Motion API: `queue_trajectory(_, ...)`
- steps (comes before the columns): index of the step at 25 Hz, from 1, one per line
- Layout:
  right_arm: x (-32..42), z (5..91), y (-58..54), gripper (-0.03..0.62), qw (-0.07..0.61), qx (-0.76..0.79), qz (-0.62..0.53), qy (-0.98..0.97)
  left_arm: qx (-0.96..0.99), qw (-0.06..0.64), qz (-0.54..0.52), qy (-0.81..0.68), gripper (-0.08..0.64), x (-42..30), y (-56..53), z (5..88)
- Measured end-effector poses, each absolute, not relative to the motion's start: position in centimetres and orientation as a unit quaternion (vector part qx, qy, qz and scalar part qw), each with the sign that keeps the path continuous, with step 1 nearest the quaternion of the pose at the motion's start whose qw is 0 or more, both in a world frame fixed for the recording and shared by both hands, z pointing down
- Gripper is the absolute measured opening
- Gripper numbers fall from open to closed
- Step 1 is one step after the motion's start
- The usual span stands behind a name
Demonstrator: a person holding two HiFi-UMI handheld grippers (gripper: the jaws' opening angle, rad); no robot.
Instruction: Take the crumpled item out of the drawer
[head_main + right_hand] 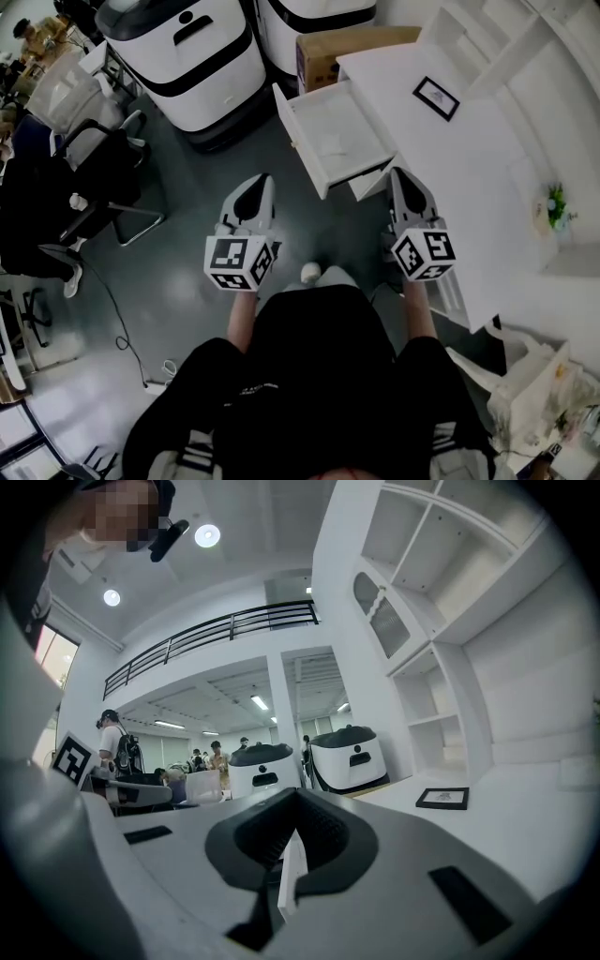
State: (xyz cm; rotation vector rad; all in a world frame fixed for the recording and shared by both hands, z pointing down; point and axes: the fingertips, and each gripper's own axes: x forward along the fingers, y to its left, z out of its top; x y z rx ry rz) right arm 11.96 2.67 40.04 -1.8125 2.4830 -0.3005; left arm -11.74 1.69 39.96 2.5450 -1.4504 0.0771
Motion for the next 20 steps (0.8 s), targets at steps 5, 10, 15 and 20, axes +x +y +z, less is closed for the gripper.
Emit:
queue_trajectory(5, 11.6, 41.5, 0.0, -0.008, 0.013, -0.584, -0.11, 0.804, 0.865, 0.127, 0.038, -0.484, -0.002, -11.0, -0.5, 41.8)
queue_trajectory(10, 12.1, 43.6, -3.4, -0.008, 0.011, -0.579, -0.136, 0.803, 0.859, 0.156, 0.051, -0.484, -0.002, -9.8, -3.4, 44.5)
queue_trajectory(15, 12.1, 46.4, -7.7, -0.008, -0.006, -0.567, -0.166, 0.807, 0.854, 0.182, 0.074, -0.482, -0.003, -8.1, -6.8, 47.2)
queue_trajectory(20, 11.6, 49.2, -11.7, -0.008, -0.033, -0.545, -0.191, 0.816, 0.845, 0.21, 0.089, -0.483, -0.002, -6.6, -9.9, 49.7)
